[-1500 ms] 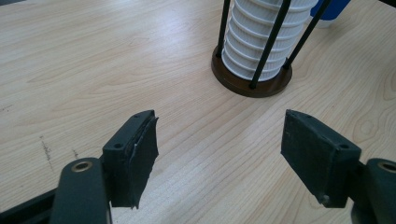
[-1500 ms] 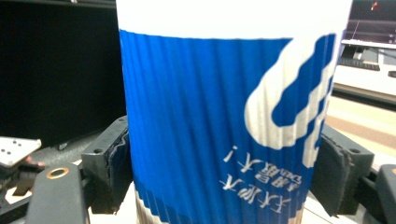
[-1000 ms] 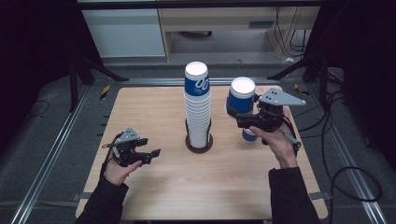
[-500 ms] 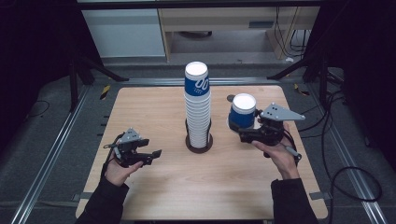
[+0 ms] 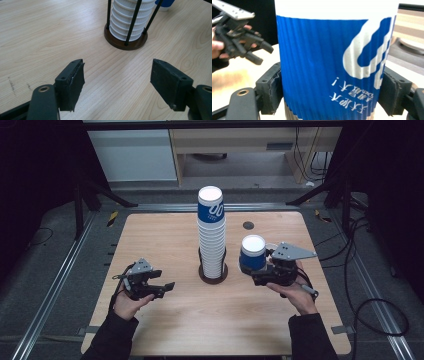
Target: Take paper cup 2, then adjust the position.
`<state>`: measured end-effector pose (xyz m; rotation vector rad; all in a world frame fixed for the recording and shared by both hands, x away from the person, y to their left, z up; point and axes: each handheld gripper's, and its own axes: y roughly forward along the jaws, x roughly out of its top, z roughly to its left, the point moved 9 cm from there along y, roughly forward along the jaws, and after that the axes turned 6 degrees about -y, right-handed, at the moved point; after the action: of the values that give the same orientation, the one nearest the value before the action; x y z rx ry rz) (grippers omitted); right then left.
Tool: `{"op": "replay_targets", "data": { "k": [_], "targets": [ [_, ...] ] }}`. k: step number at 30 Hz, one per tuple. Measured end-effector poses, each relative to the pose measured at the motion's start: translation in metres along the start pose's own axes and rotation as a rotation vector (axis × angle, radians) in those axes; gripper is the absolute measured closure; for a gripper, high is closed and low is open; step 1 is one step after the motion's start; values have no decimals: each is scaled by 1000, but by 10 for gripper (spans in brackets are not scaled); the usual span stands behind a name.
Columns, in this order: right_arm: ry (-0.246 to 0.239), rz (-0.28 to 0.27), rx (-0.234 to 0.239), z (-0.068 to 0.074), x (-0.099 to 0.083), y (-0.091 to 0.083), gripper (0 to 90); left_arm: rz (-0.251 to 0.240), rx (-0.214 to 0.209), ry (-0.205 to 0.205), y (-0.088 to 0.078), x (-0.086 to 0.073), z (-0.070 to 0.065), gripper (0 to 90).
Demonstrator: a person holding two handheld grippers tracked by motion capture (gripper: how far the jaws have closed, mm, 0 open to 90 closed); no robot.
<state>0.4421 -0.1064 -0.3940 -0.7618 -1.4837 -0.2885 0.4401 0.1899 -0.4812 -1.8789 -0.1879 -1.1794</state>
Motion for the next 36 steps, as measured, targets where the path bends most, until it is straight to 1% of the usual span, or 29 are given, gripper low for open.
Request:
{"op": "replay_targets", "data": {
  "k": [4, 5, 7, 10, 15, 17, 20, 25, 28, 30, 32, 33, 34, 36],
  "targets": [
    [-37, 27, 43, 9, -5, 3, 199, 1, -13, 7, -1, 0, -3, 265],
    [-34, 15, 55, 11, -5, 3, 200, 0, -14, 8, -1, 1, -4, 265],
    [-30, 9, 80, 15, -6, 4, 200, -2, -23, 13, -2, 2, -6, 265],
    [-42, 30, 103, 20, -12, 8, 200, -6, -31, 21, -4, 4, -9, 262],
    [-48, 57, 139, 28, -20, 18, 199, -12, -49, 27, -7, 6, -14, 260],
    [-71, 83, 155, 33, -24, 22, 199, -13, -59, 29, -7, 7, -17, 259],
    [-82, 93, 180, 38, -26, 25, 199, -13, -65, 37, -7, 8, -21, 257],
    [-97, 117, 227, 49, -33, 34, 199, -18, -100, 42, -7, 10, -28, 251],
    [-112, 141, 248, 55, -38, 40, 199, -19, -113, 58, -8, 11, -33, 246],
    [-120, 158, 260, 58, -41, 44, 199, -22, -125, 61, -9, 12, -37, 243],
    [-122, 161, 269, 61, -44, 46, 199, -24, -134, 69, -10, 13, -39, 240],
    [-114, 155, 277, 63, -45, 48, 200, -26, -140, 73, -11, 14, -41, 238],
    [-109, 159, 285, 65, -47, 49, 200, -26, -145, 77, -11, 14, -42, 237],
    [-118, 176, 290, 67, -50, 52, 200, -27, -155, 85, -12, 15, -45, 234]
  ]
}}
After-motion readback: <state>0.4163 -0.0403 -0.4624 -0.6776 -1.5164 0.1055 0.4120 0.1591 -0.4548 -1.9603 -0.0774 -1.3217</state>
